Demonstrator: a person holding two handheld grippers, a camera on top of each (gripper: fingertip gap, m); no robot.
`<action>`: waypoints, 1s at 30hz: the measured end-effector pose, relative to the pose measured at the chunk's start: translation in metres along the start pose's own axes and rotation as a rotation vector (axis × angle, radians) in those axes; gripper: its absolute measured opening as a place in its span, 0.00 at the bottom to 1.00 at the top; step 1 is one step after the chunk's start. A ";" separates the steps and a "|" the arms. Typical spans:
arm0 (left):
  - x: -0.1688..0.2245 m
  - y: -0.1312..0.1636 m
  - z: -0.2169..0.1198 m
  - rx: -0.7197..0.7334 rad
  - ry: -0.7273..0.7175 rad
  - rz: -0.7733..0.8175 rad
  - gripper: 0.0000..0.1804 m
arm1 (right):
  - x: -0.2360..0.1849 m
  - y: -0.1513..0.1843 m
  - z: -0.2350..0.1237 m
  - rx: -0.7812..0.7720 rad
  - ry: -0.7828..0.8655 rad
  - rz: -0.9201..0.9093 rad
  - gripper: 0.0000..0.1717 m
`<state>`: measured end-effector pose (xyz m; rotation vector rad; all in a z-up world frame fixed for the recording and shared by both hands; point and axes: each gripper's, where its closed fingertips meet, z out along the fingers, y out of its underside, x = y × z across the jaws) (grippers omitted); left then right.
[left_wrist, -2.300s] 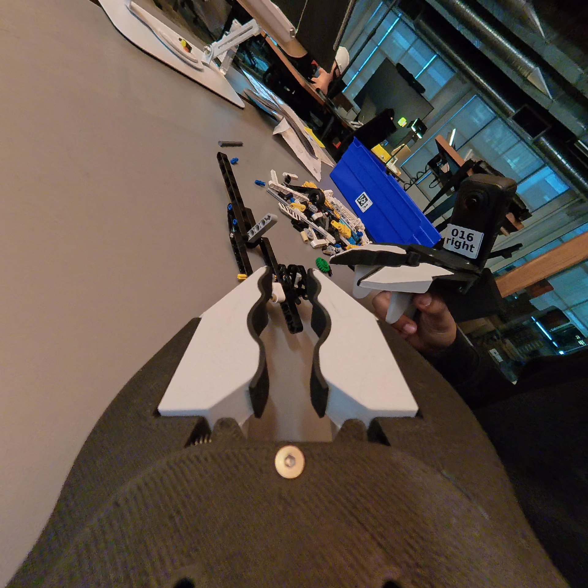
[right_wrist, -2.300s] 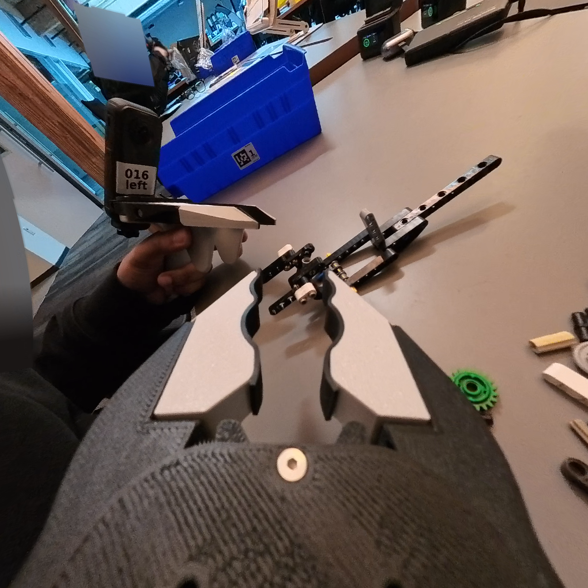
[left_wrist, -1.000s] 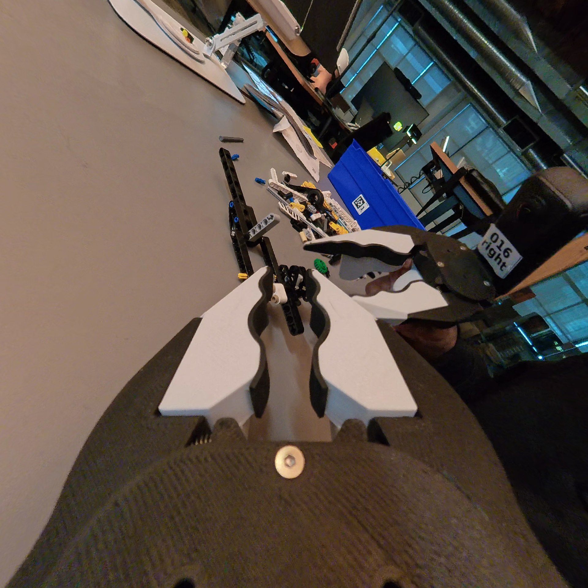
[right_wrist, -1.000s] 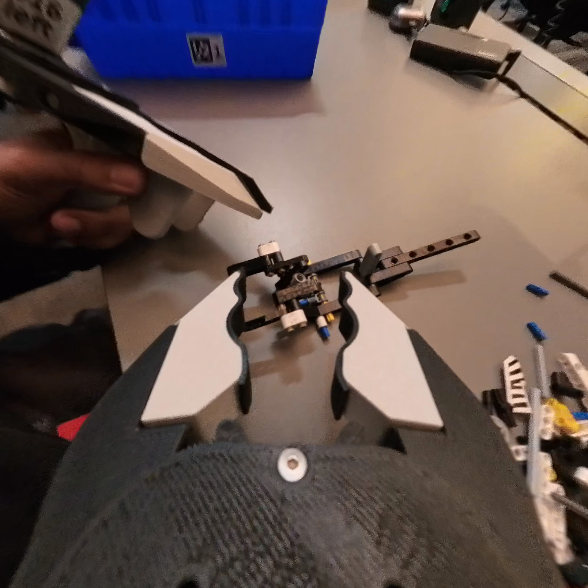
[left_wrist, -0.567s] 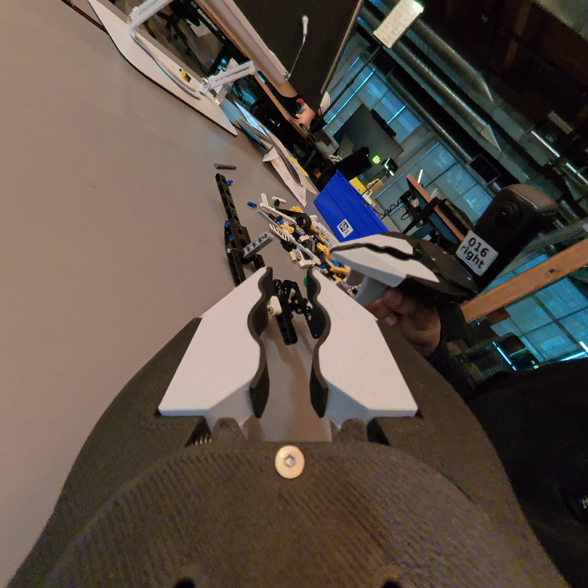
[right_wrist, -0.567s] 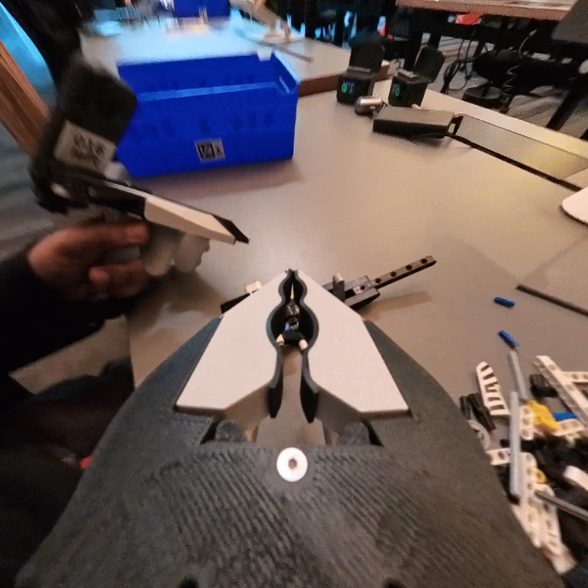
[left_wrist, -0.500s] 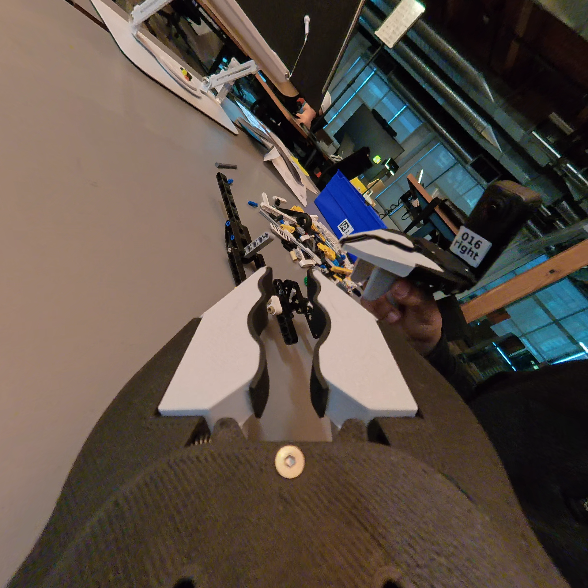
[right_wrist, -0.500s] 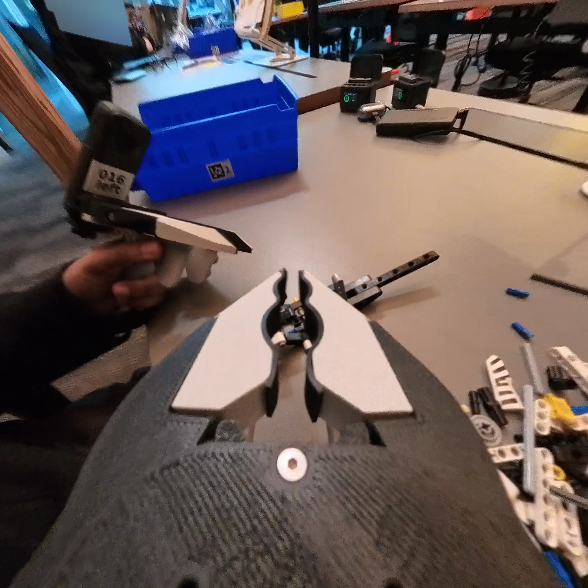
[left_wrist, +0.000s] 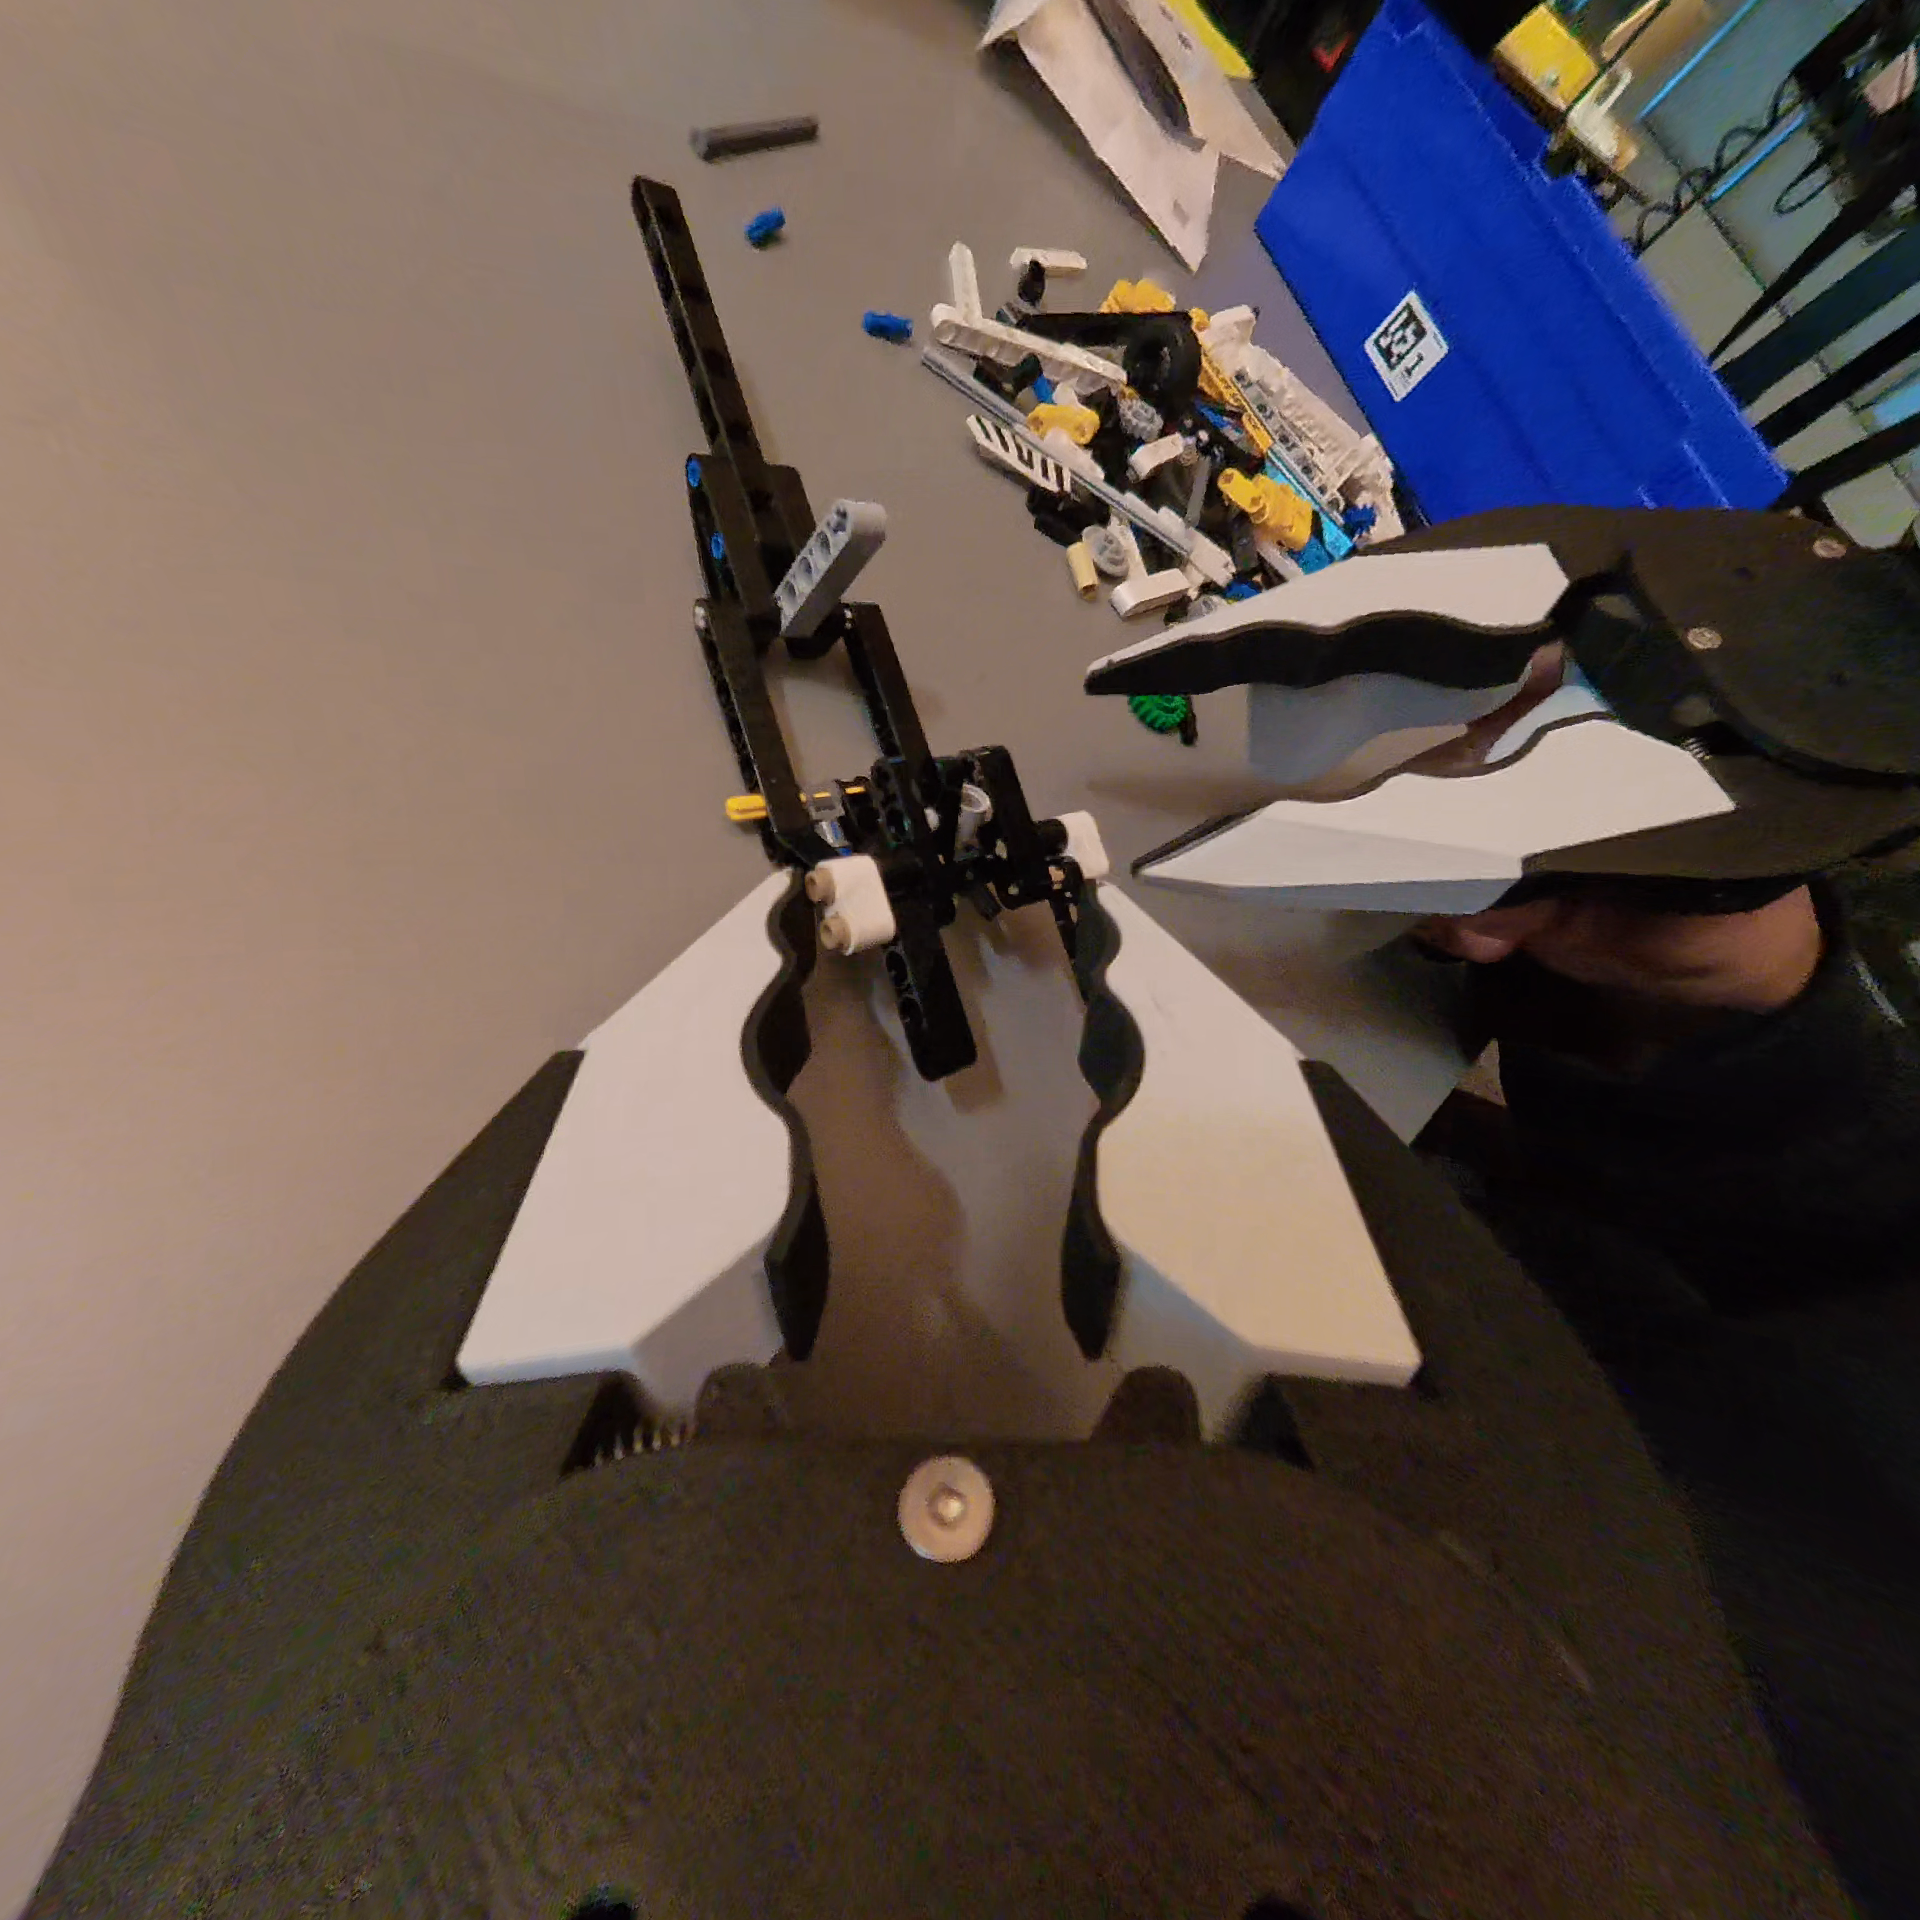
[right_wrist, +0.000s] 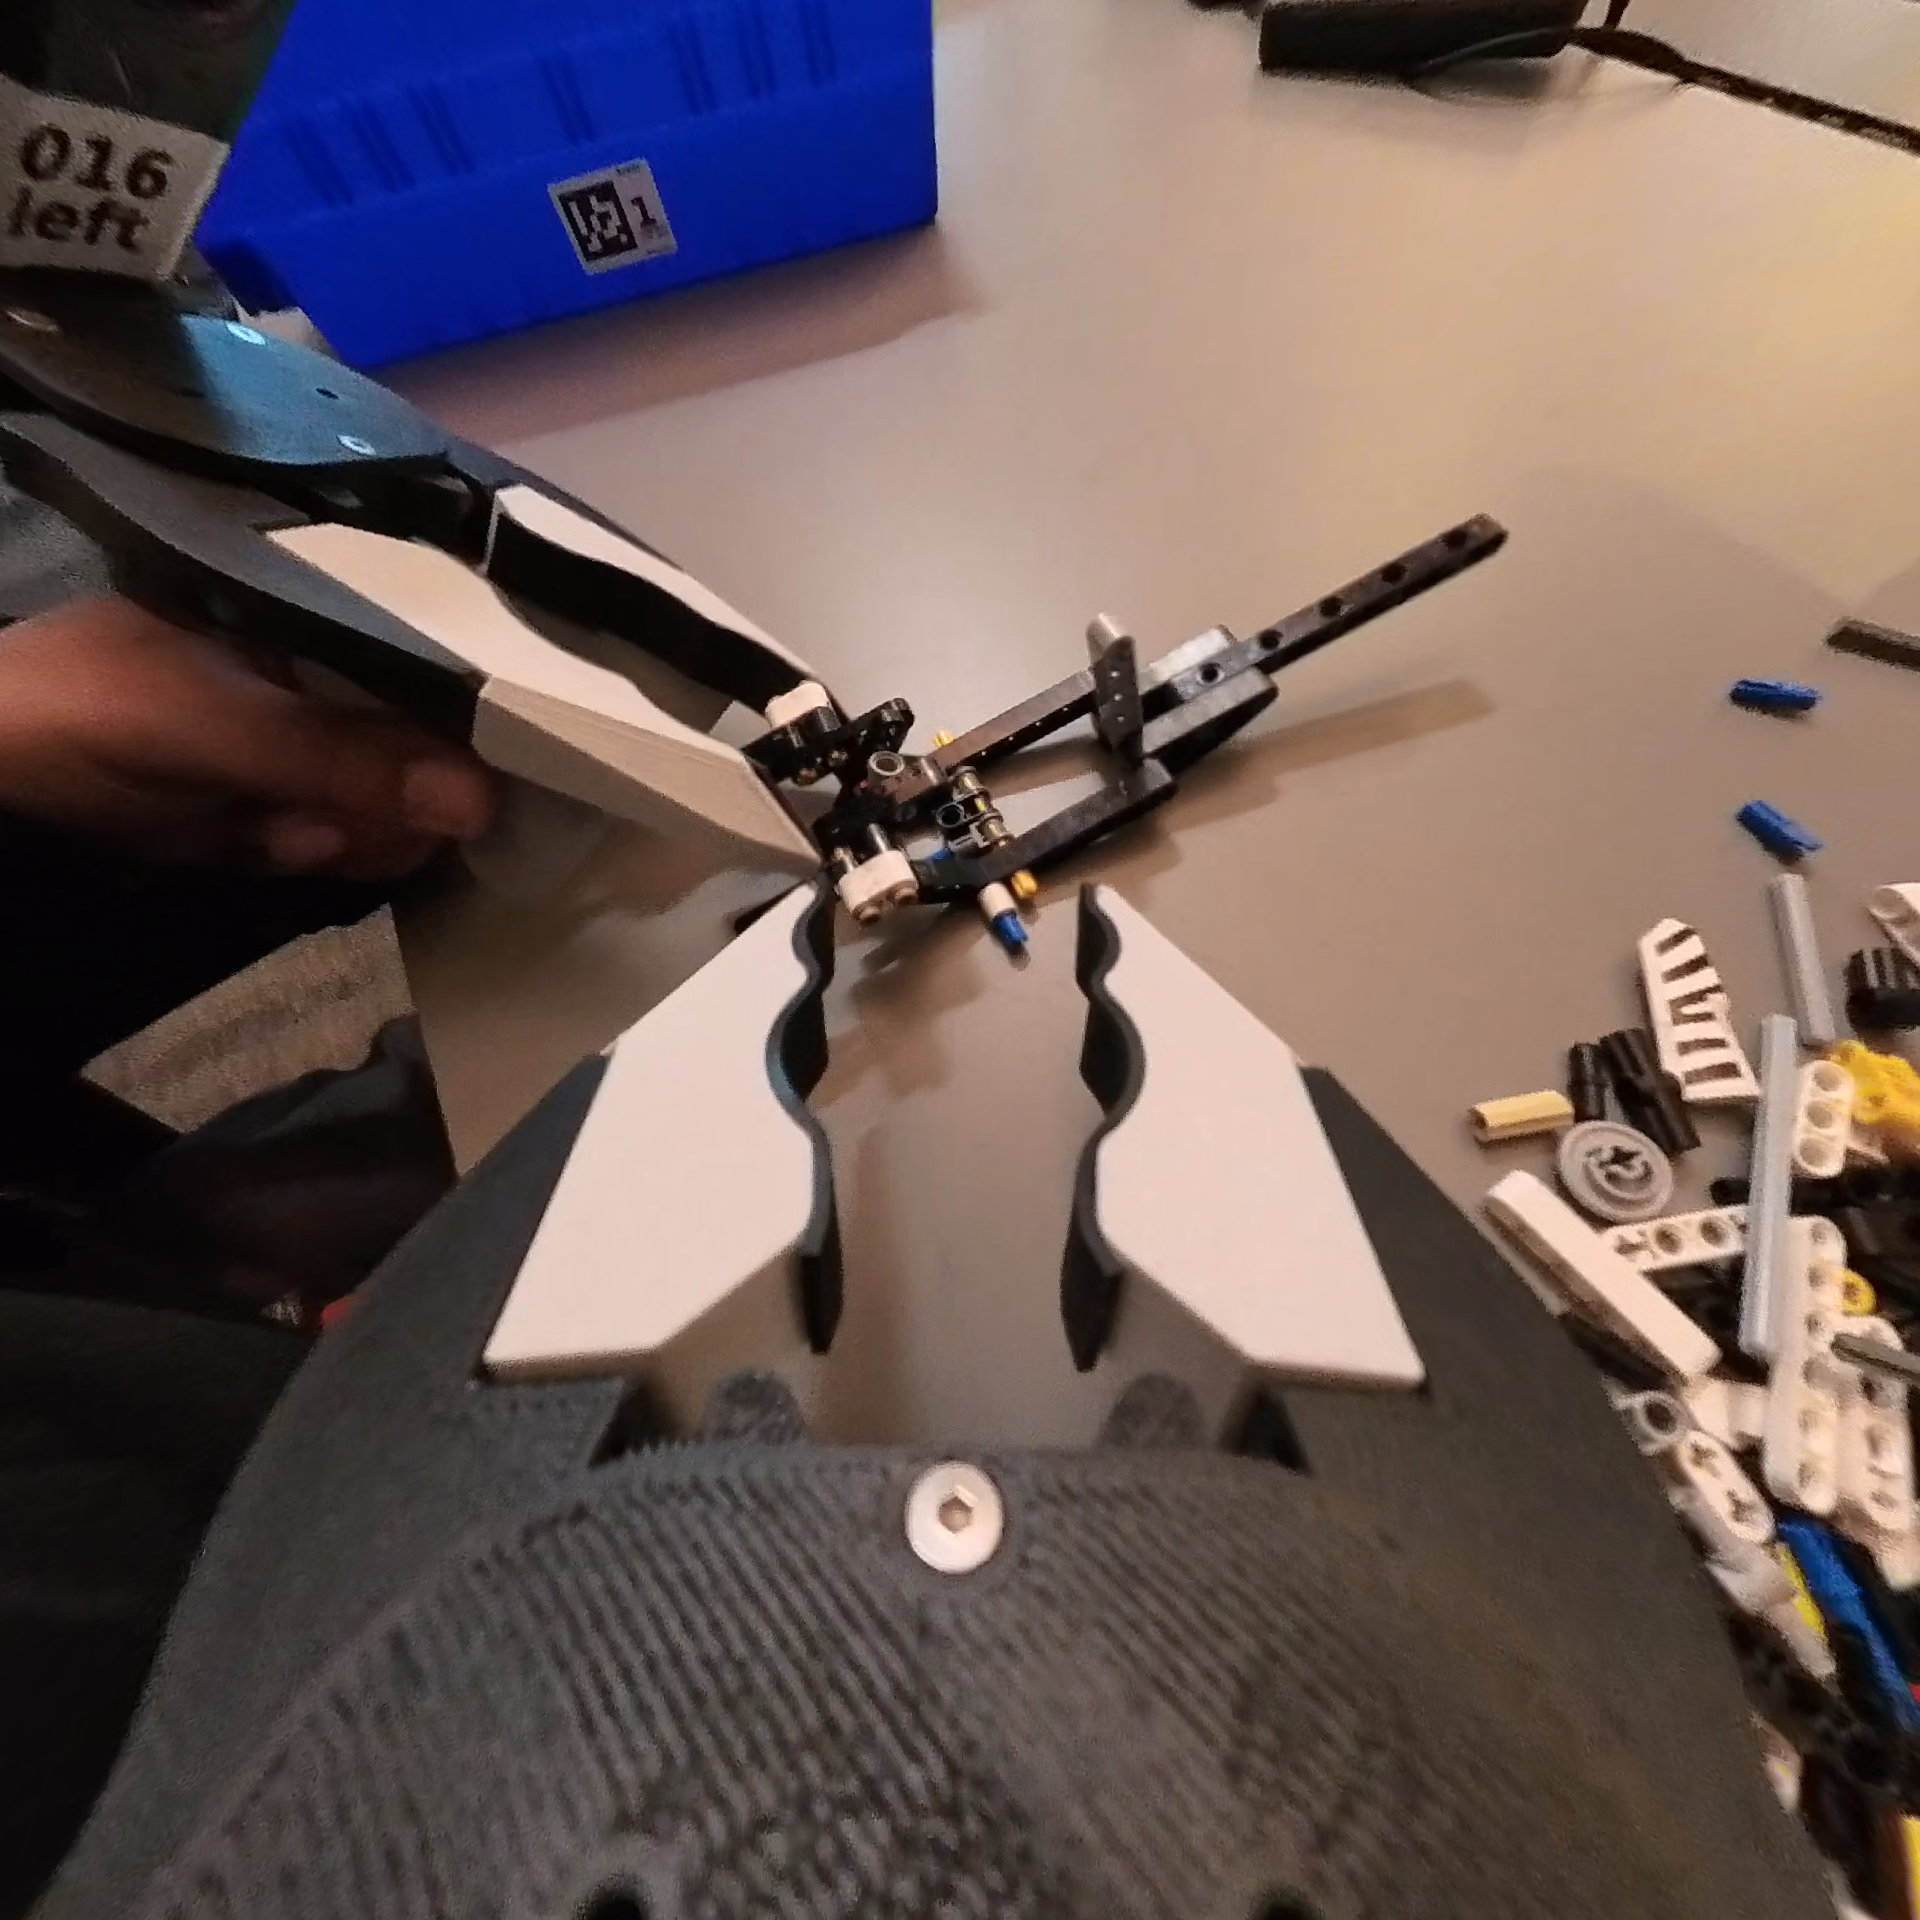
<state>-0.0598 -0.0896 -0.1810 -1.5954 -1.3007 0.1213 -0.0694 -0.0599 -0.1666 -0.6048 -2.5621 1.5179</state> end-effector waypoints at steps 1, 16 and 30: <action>-0.002 0.000 0.000 0.004 -0.005 -0.013 0.24 | 0.001 -0.001 -0.003 0.016 -0.007 0.018 0.26; 0.014 -0.051 -0.025 0.348 0.423 -0.482 0.02 | 0.001 -0.008 -0.032 0.181 -0.013 0.009 0.25; 0.062 -0.052 -0.030 0.264 -0.010 0.521 0.03 | 0.033 0.013 -0.061 0.071 0.180 -0.091 0.23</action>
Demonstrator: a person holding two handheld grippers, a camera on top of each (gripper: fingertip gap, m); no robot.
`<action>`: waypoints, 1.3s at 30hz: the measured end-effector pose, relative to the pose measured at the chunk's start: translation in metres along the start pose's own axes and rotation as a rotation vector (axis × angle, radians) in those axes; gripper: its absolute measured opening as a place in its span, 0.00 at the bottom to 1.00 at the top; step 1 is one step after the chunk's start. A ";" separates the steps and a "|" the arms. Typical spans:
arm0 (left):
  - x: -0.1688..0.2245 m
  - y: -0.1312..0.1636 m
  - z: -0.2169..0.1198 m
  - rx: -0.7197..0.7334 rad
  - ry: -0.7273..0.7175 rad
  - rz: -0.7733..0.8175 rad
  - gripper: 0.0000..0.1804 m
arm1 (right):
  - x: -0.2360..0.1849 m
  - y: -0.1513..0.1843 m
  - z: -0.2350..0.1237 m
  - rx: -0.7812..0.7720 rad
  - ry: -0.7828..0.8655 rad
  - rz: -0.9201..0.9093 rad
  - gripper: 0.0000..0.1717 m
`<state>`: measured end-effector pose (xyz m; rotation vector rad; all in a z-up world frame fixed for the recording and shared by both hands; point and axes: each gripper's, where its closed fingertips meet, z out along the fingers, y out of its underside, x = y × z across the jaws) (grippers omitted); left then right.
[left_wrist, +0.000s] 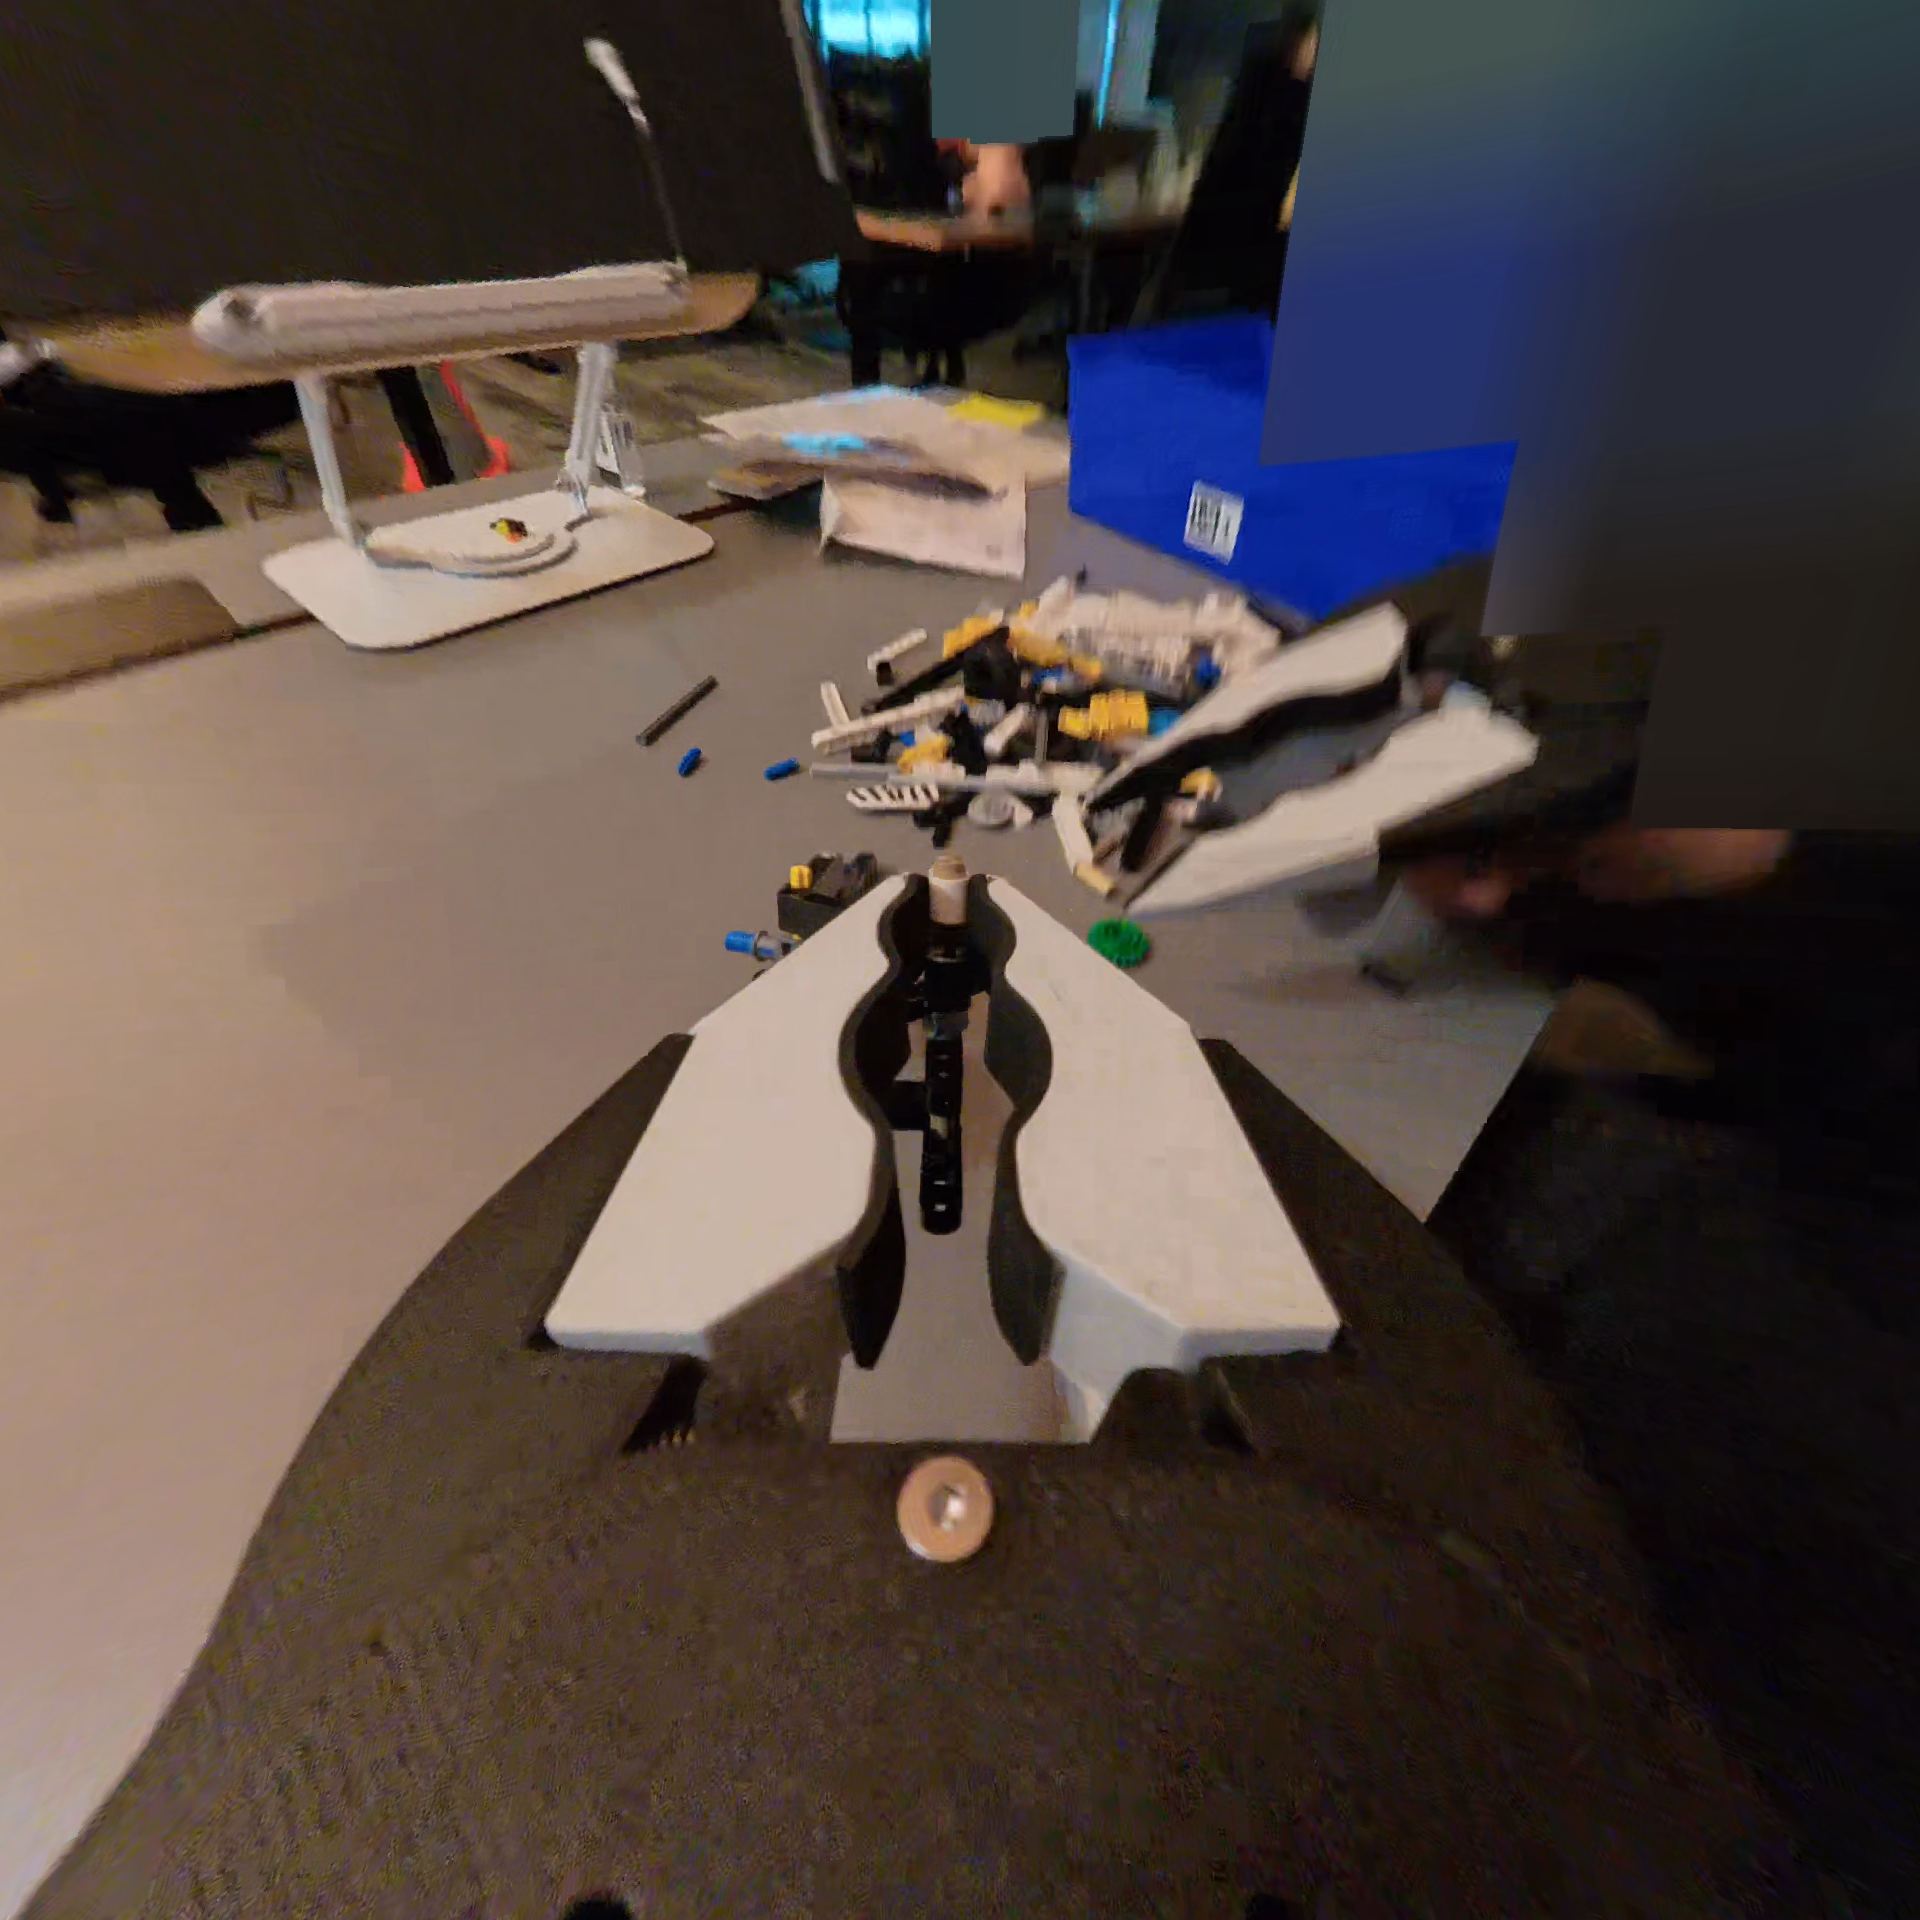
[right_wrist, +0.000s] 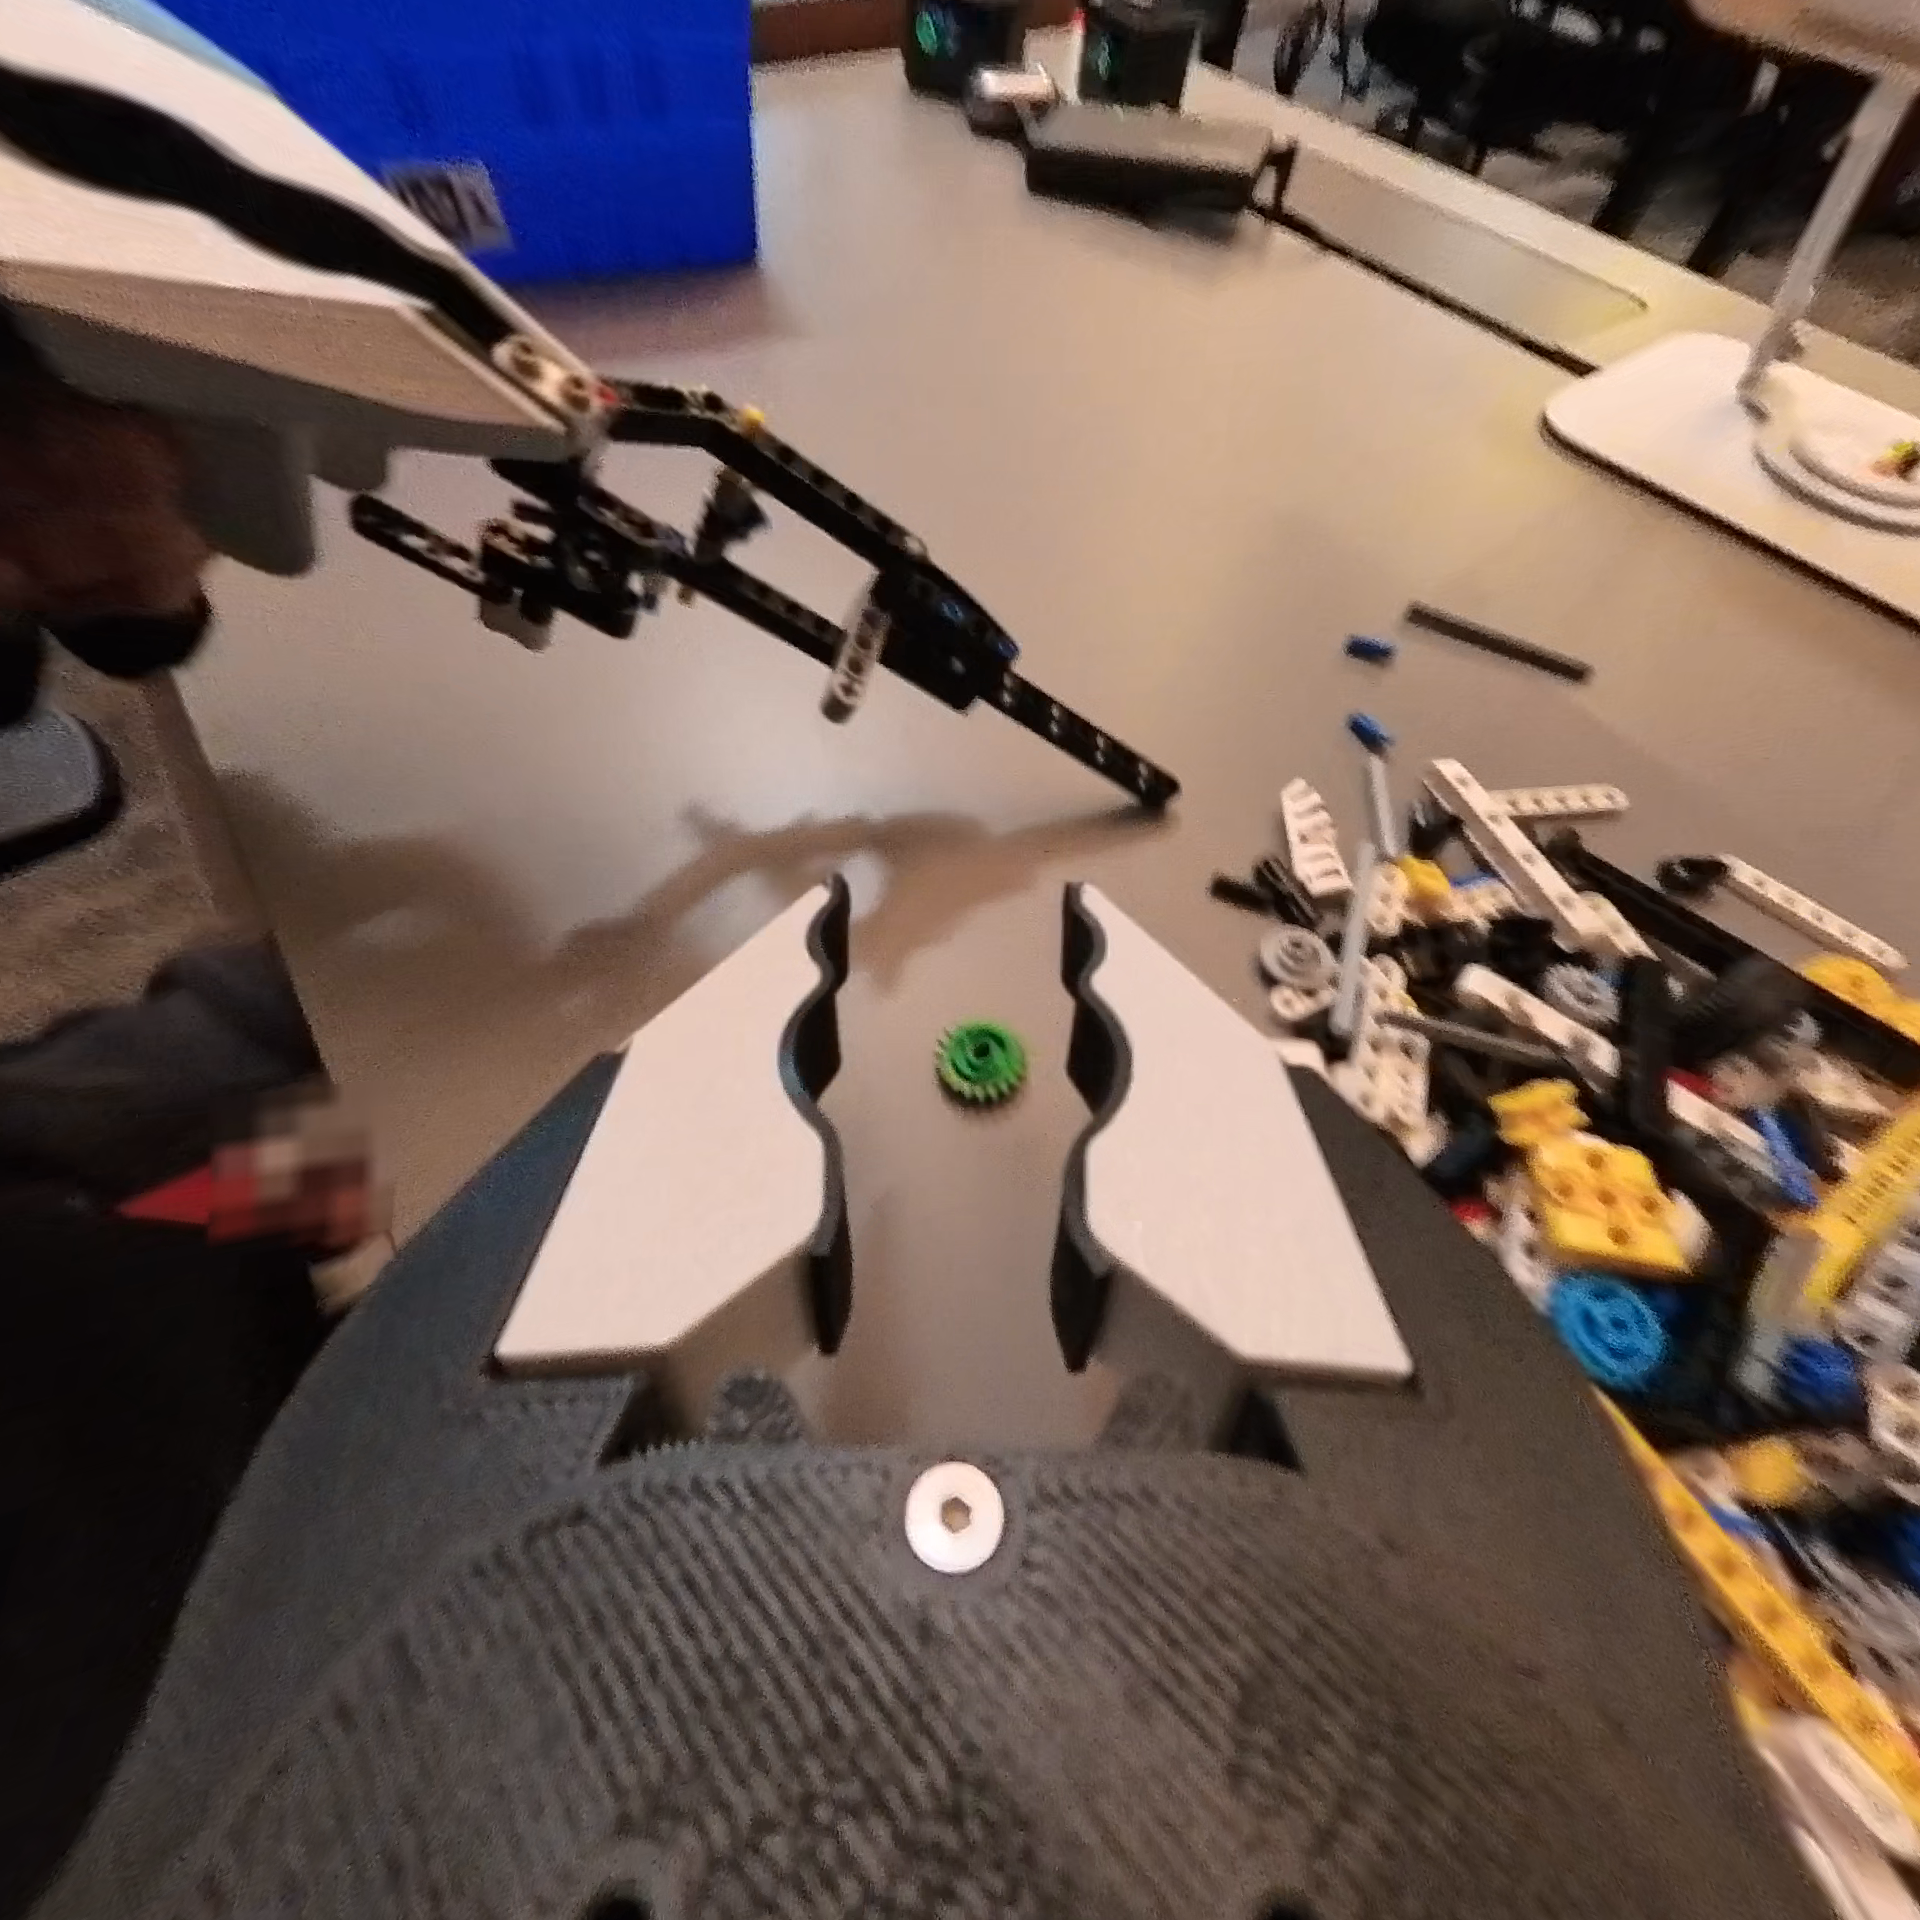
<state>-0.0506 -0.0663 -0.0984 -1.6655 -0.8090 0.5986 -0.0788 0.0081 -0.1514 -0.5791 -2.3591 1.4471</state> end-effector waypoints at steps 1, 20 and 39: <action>0.006 0.006 0.002 -0.042 -0.022 0.093 0.03 | 0.004 0.007 -0.004 -0.041 0.011 -0.008 0.23; 0.048 0.070 0.024 -0.326 0.001 0.622 0.03 | 0.033 0.046 0.008 -0.249 0.142 -0.008 0.20; 0.067 0.088 0.019 -0.327 0.089 0.611 0.07 | -0.046 0.005 0.023 -0.187 -0.249 0.132 0.20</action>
